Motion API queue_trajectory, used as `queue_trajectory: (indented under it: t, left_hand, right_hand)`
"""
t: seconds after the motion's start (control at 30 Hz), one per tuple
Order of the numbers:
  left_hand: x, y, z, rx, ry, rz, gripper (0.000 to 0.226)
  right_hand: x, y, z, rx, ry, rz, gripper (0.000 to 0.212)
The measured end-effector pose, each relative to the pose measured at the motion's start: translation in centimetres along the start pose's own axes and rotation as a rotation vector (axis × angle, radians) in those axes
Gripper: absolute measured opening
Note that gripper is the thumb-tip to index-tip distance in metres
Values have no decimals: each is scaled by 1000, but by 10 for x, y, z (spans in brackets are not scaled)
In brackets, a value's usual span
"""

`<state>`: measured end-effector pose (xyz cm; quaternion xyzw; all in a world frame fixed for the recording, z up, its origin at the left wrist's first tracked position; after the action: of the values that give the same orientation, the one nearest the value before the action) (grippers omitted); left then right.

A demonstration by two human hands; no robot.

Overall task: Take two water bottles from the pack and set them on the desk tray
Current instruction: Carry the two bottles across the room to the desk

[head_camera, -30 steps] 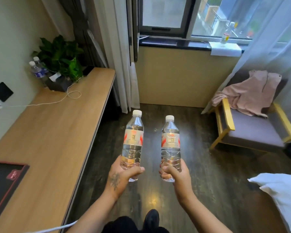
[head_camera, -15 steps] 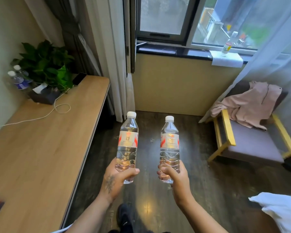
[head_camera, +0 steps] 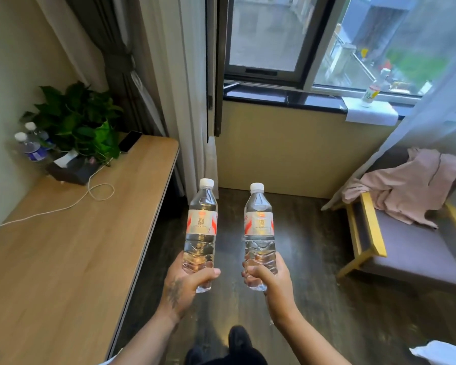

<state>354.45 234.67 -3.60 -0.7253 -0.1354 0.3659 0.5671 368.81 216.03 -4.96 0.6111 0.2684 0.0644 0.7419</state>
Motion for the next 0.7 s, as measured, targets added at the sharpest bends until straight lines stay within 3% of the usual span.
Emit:
queue_trajectory:
  t: [0.3,0.7]
  left_hand:
    - [6,-11,22,-130,-275,-28,78]
    - [-118,30,116,-346,-925,-64,64]
  right_hand:
    - [65,29,-38,-80,286,49,66]
    - [18,39,-217,-177,981,58,70]
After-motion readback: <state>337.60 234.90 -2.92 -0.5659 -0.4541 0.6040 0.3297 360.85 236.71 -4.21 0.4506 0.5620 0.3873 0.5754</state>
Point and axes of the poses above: each hand's wrist, its own x-axis towards the middle knuckle, its own z-axis out of the back of the hand, y = z × x, the point moved 10 cm from there along x, towards the middle knuckle, and after that the axes turned 5 degrees about -x, right-handed, at the moved point
